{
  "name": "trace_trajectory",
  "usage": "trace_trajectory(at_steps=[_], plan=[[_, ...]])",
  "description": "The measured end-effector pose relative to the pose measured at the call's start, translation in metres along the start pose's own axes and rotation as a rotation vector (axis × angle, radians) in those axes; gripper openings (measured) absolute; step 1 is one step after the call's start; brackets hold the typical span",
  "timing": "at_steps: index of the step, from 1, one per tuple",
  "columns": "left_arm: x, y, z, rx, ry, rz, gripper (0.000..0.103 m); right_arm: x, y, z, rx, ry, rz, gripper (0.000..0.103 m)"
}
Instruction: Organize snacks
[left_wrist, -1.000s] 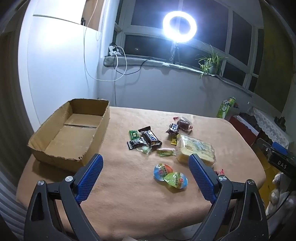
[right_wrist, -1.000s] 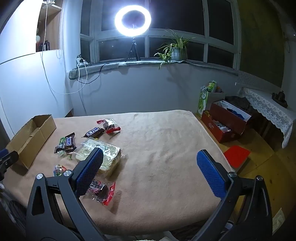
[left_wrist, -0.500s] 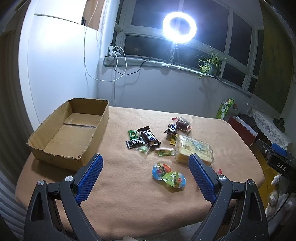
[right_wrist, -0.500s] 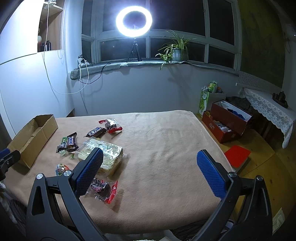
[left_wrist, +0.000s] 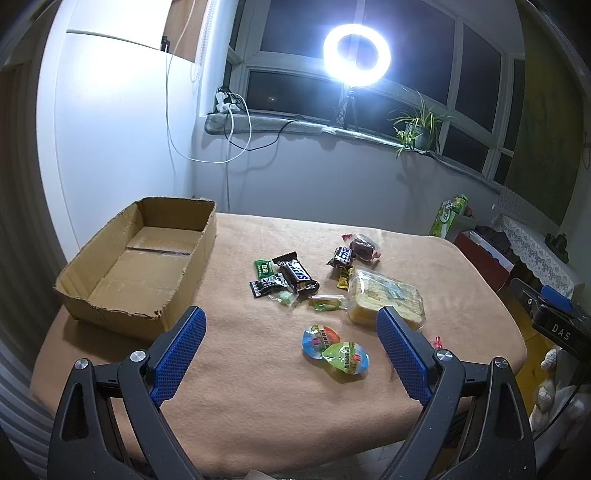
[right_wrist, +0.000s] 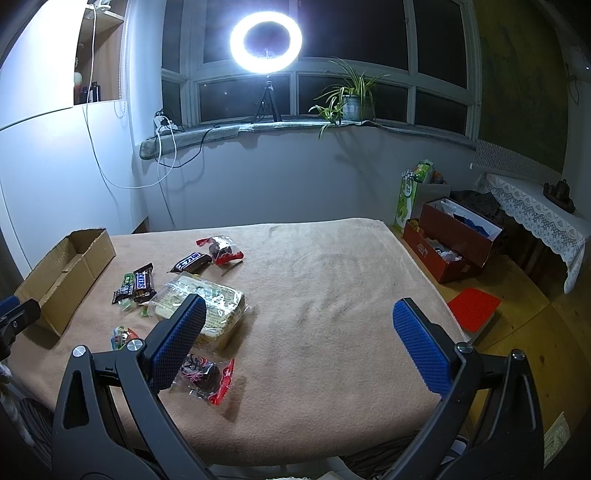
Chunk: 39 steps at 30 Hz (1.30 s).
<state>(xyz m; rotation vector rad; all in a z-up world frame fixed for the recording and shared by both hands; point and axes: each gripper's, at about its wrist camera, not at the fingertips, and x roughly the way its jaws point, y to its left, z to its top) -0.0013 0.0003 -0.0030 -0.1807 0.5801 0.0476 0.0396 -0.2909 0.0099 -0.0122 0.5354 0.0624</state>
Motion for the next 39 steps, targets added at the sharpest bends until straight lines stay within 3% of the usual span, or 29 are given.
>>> trace_trajectory(at_steps=[39], plan=[[0.0043,-0.0065,0.0001,0.008,0.003,-0.02,0.094,0.0,-0.0011,-0.0022,-0.003,0.001,-0.007,0.103]])
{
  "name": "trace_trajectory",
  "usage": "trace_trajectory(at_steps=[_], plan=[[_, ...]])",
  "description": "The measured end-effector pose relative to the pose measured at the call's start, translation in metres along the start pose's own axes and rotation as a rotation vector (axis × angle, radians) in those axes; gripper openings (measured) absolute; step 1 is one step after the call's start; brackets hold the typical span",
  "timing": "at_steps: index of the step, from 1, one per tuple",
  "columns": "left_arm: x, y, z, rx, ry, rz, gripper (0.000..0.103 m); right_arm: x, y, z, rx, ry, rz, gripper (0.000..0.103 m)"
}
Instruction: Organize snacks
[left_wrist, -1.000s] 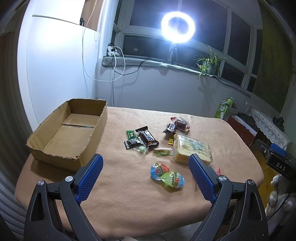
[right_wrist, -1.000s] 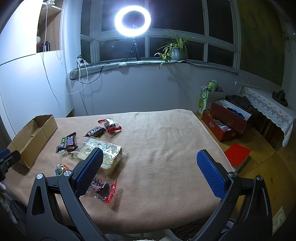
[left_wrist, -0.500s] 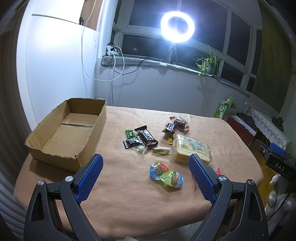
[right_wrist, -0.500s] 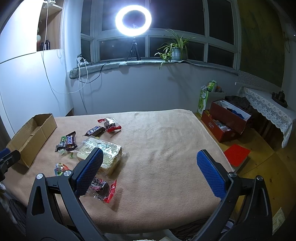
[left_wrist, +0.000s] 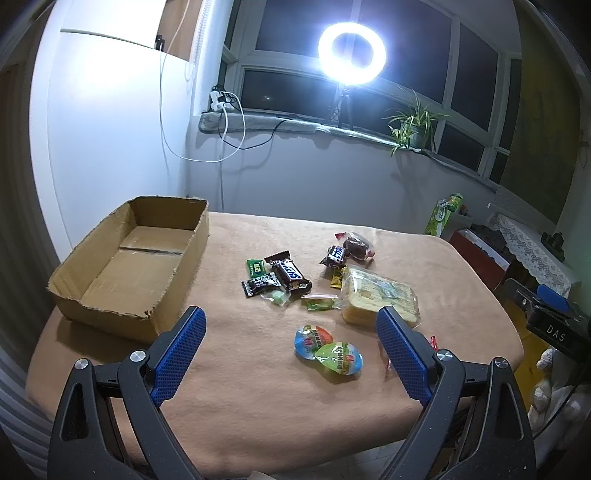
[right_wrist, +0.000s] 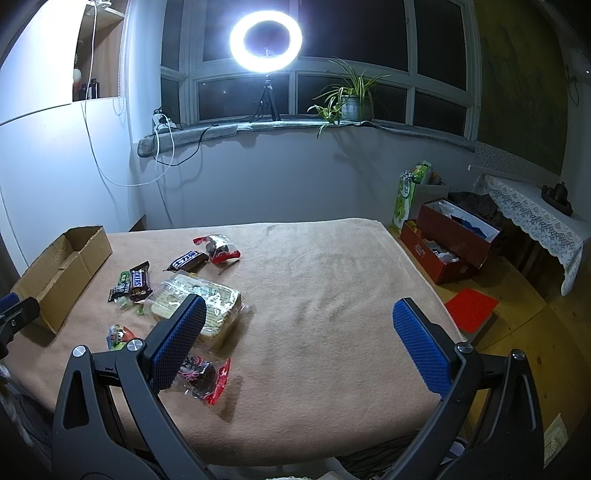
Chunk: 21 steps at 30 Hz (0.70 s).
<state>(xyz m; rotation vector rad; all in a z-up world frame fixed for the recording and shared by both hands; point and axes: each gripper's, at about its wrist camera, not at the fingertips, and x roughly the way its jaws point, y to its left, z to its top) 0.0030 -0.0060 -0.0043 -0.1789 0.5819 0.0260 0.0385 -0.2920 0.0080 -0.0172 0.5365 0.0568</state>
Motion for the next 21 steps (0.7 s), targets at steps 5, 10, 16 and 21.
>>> trace_trajectory(at_steps=[5,10,16,21], plan=[[0.003,-0.002,-0.001,-0.002,0.005,-0.01,0.094,0.001,-0.005,-0.001,0.004,0.012,0.0,0.103],[0.015,-0.003,-0.004,0.005,0.024,-0.03,0.094,0.012,-0.008,0.0,0.0,0.036,0.023,0.103],[0.034,-0.001,-0.006,-0.007,0.067,-0.081,0.093,0.027,-0.01,-0.005,0.018,0.093,0.09,0.103],[0.045,-0.001,-0.004,-0.019,0.096,-0.127,0.088,0.044,-0.01,-0.009,0.061,0.134,0.167,0.101]])
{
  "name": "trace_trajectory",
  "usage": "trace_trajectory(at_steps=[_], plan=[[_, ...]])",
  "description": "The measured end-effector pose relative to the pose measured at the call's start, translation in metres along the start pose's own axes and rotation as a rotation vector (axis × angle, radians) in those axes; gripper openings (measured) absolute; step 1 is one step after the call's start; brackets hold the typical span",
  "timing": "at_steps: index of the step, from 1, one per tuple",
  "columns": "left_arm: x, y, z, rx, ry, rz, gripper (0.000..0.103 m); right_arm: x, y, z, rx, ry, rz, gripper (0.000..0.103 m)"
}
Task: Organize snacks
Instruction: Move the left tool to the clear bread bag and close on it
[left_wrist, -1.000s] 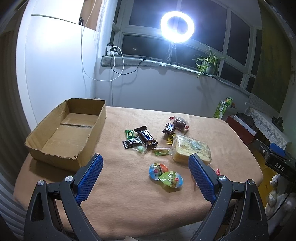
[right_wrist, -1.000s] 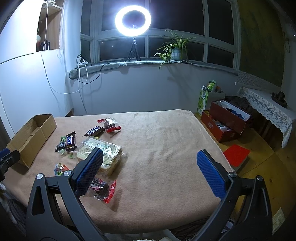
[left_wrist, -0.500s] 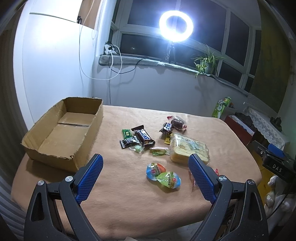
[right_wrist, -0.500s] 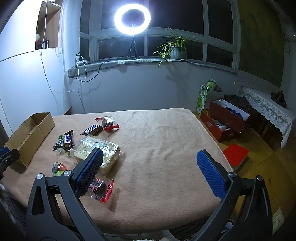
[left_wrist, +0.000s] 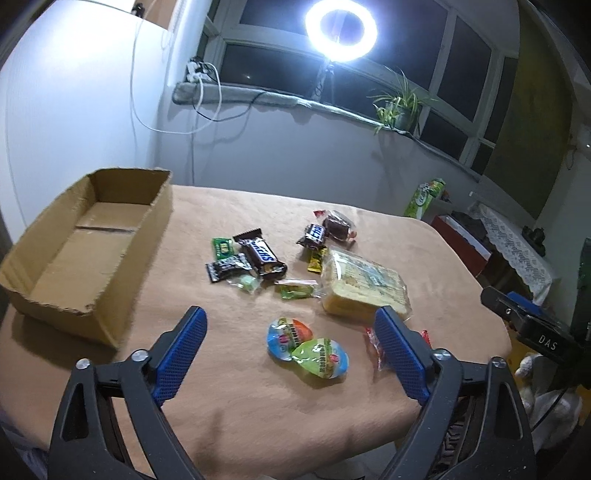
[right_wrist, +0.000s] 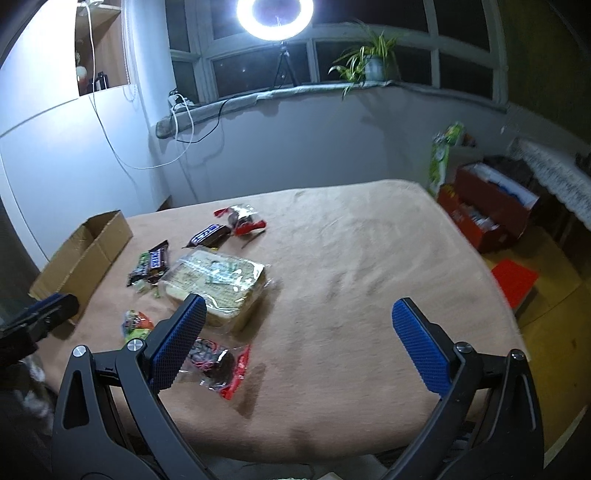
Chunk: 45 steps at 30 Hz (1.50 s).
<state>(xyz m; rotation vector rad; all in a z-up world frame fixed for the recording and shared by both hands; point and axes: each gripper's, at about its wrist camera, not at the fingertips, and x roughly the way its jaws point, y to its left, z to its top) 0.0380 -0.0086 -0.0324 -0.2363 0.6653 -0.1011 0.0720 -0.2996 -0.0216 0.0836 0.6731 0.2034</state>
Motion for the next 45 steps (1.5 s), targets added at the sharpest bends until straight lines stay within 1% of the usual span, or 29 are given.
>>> trace_trajectory(at_steps=[2,4,5,6,7,8,10,11,12,14,17,18,22,23,24,28,33,37,39,42,45], plan=[[0.006,0.0,0.002,-0.003,0.012,-0.02,0.087,0.008,-0.004,0.001,0.025,0.024,0.033,0.098],[0.012,-0.001,0.005,-0.01,0.025,-0.047,0.085,0.016,-0.007,0.002,0.052,0.044,0.068,0.098],[0.015,-0.002,0.005,-0.012,0.033,-0.061,0.08,0.021,-0.008,0.001,0.062,0.054,0.083,0.098],[0.019,-0.002,0.006,-0.016,0.047,-0.075,0.076,0.025,-0.009,0.001,0.073,0.066,0.101,0.098],[0.023,-0.002,0.006,-0.02,0.055,-0.086,0.076,0.029,-0.01,0.001,0.084,0.078,0.117,0.097],[0.028,-0.002,0.006,-0.024,0.064,-0.1,0.076,0.034,-0.011,0.002,0.094,0.088,0.133,0.093],[0.035,-0.004,0.007,-0.025,0.084,-0.121,0.076,0.043,-0.01,0.002,0.104,0.11,0.164,0.09],[0.041,-0.007,0.007,-0.021,0.099,-0.145,0.073,0.048,-0.01,0.002,0.11,0.119,0.178,0.09],[0.044,-0.008,0.008,-0.021,0.109,-0.158,0.067,0.053,-0.01,0.002,0.121,0.131,0.196,0.09],[0.054,-0.009,0.01,-0.029,0.129,-0.189,0.065,0.064,-0.012,0.002,0.151,0.165,0.235,0.087],[0.069,-0.01,0.014,-0.039,0.151,-0.213,0.064,0.08,-0.015,0.002,0.197,0.219,0.289,0.079],[0.074,-0.011,0.015,-0.038,0.161,-0.223,0.061,0.086,-0.016,0.002,0.208,0.236,0.306,0.077],[0.088,-0.015,0.021,-0.032,0.181,-0.237,0.052,0.11,-0.017,0.004,0.262,0.315,0.384,0.059],[0.091,-0.015,0.022,-0.032,0.185,-0.245,0.047,0.116,-0.018,0.004,0.277,0.328,0.401,0.056],[0.095,-0.016,0.023,-0.029,0.188,-0.247,0.046,0.121,-0.02,0.004,0.299,0.345,0.414,0.055],[0.109,-0.021,0.025,0.003,0.202,-0.241,0.044,0.136,-0.023,0.001,0.363,0.397,0.458,0.045],[0.114,-0.019,0.025,-0.003,0.217,-0.249,0.043,0.138,-0.024,0.001,0.373,0.411,0.487,0.04],[0.121,-0.022,0.025,0.016,0.24,-0.256,0.042,0.141,-0.018,0.002,0.36,0.425,0.505,0.03],[0.12,-0.024,0.024,0.034,0.238,-0.251,0.042,0.141,-0.016,0.004,0.345,0.423,0.495,0.03],[0.12,-0.023,0.025,0.027,0.24,-0.257,0.041,0.139,-0.014,0.006,0.33,0.421,0.484,0.03],[0.119,-0.027,0.024,0.047,0.239,-0.253,0.042,0.138,-0.012,0.009,0.316,0.421,0.472,0.03]])
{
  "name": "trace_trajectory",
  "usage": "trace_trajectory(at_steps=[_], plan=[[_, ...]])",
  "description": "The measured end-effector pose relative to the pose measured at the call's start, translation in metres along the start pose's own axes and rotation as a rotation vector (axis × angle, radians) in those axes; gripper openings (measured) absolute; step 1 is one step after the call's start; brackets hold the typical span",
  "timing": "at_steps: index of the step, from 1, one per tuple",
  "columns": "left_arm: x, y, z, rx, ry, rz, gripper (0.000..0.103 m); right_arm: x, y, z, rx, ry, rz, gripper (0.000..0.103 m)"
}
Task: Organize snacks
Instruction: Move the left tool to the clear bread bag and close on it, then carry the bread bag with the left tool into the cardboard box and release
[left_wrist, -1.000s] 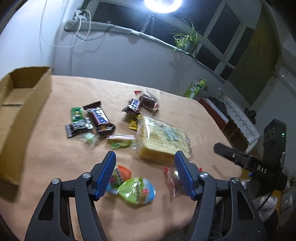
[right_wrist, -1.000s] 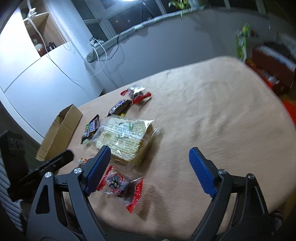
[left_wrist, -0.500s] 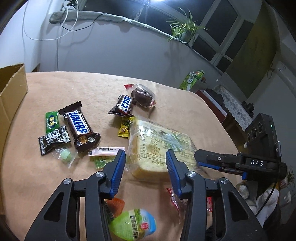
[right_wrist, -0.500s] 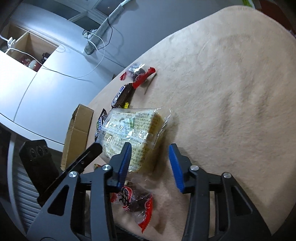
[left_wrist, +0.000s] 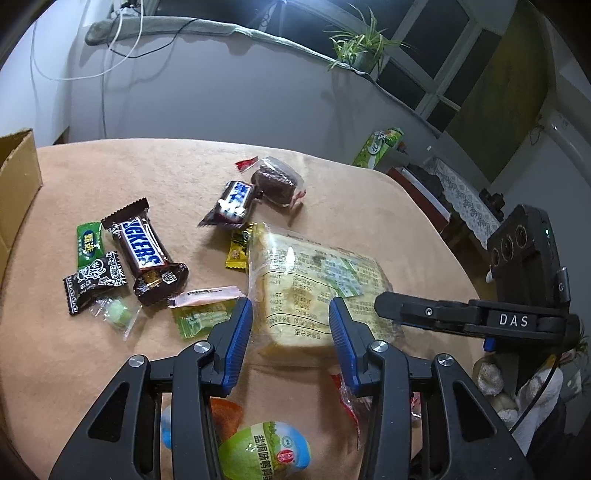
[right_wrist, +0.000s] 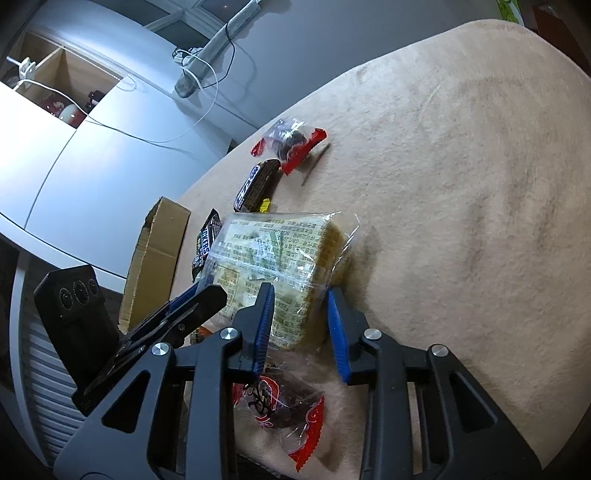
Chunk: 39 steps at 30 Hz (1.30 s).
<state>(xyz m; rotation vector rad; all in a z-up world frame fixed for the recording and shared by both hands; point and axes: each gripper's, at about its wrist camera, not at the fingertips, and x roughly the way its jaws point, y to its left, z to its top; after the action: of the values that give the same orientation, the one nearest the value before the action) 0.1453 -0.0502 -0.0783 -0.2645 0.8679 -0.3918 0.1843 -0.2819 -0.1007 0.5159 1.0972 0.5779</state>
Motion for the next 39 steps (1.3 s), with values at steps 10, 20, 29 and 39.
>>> trace_trajectory(at_steps=[10,20,29,39], plan=[[-0.025,-0.009,0.003,0.008,-0.061,-0.01,0.042,-0.023,0.026,0.001,-0.061,-0.035,-0.006,0.03],[-0.083,0.009,0.005,-0.016,-0.183,0.024,0.042,-0.026,0.096,0.003,-0.192,-0.054,0.031,0.03],[-0.145,0.054,-0.005,-0.077,-0.28,0.129,0.041,0.013,0.176,-0.001,-0.32,0.008,0.11,0.03],[-0.196,0.123,-0.022,-0.207,-0.357,0.264,0.042,0.077,0.262,-0.018,-0.453,0.105,0.157,0.03]])
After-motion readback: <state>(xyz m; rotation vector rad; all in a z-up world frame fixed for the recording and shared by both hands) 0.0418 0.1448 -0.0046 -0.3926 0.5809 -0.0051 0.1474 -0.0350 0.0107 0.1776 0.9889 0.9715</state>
